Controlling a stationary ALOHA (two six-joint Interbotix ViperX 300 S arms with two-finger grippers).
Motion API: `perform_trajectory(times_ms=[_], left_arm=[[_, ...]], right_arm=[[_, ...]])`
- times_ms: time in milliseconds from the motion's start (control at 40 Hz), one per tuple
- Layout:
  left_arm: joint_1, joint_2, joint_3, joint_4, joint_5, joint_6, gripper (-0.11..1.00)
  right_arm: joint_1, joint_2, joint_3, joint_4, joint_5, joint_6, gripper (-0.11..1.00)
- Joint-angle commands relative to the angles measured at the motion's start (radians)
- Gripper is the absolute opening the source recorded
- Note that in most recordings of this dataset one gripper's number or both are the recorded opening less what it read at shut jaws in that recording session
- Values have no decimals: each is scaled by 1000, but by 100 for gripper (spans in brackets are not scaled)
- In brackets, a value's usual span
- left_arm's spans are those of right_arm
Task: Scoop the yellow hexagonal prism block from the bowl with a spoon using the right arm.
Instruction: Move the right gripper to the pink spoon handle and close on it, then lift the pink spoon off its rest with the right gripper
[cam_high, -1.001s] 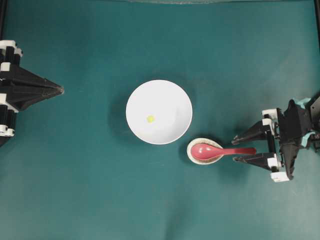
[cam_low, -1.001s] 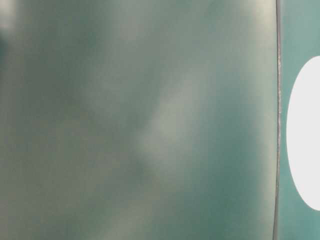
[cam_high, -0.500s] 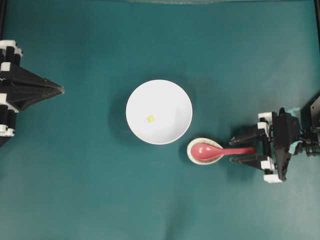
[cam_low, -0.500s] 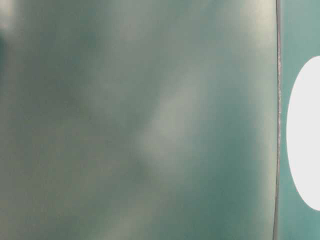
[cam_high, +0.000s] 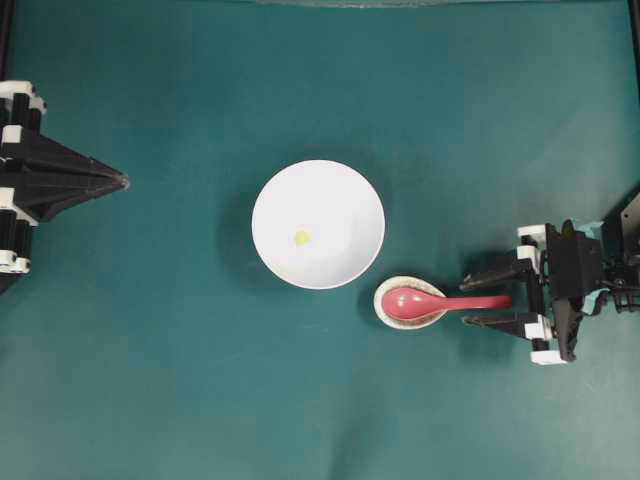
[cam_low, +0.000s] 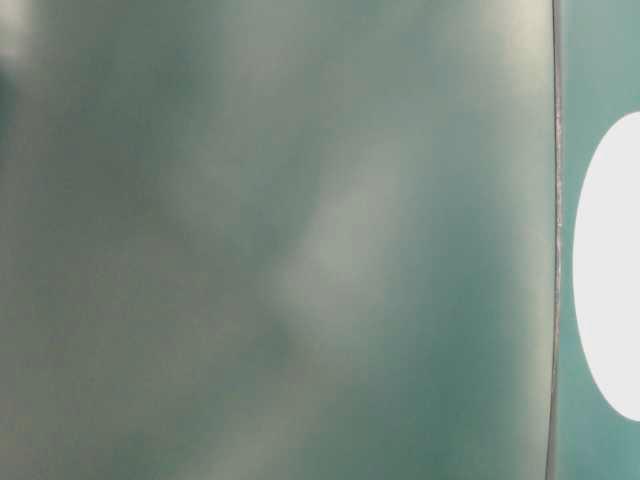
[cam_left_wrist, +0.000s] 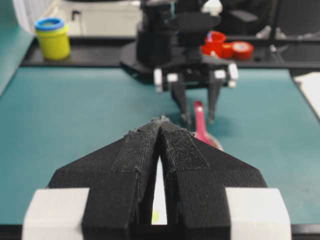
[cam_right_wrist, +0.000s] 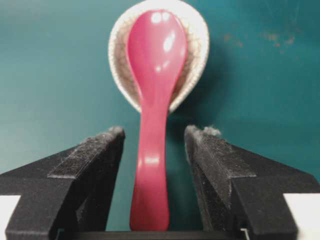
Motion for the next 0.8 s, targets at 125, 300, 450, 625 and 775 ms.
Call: perform_trajectory(times_ms=[125,300,450,625,775], left_arm=[[3,26,-20,3,-6,-2,0],[3,35,-18,3,-11,-2,0],[3,35,-18,3,-11,-2,0],[3,35,-18,3,-9,-2,0],[2,34,-18,3,-8,0,0]], right_arm=[[5,-8,-8,-3,-11,-25,55],[5,-6,-9,-2,-15,-41,53],[5,-6,-12,-2,-15,-57,50],[3,-6,-12,-2,-17,-61,41],[3,-12,-12,0,-17,-61,32]])
